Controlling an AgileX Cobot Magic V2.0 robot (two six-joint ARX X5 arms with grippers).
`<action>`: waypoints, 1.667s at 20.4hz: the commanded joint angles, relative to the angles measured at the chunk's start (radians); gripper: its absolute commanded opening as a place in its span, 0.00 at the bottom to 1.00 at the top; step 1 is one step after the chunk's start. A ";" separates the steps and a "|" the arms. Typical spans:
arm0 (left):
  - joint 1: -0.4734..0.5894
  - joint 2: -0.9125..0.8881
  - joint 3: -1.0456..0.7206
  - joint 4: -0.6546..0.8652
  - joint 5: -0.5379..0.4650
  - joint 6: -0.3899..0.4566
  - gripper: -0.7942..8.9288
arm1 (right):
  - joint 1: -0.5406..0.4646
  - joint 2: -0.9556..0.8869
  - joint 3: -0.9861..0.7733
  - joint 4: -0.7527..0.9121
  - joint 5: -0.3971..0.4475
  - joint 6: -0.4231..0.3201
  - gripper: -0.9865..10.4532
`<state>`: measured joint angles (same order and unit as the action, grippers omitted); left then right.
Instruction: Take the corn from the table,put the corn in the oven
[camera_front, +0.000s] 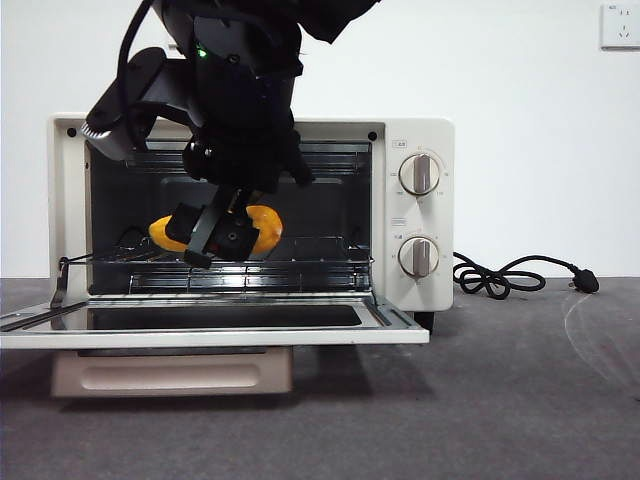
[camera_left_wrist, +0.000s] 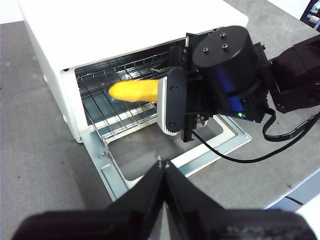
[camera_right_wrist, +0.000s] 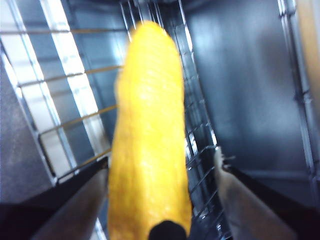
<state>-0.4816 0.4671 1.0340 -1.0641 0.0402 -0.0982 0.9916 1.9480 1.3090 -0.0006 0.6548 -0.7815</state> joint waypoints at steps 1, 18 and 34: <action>-0.002 -0.005 0.002 0.002 0.000 -0.002 0.08 | 0.011 0.020 -0.003 -0.006 0.015 0.061 0.40; -0.002 0.021 0.002 0.188 -0.181 0.150 0.07 | 0.240 -0.200 -0.003 -0.246 0.119 0.346 0.39; 0.113 0.339 0.002 0.258 0.082 0.250 0.07 | 0.416 -0.509 -0.003 -0.759 -0.048 0.775 0.12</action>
<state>-0.3927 0.8104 1.0340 -0.8150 0.0669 0.1314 1.4078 1.4487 1.3090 -0.7509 0.6113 -0.0631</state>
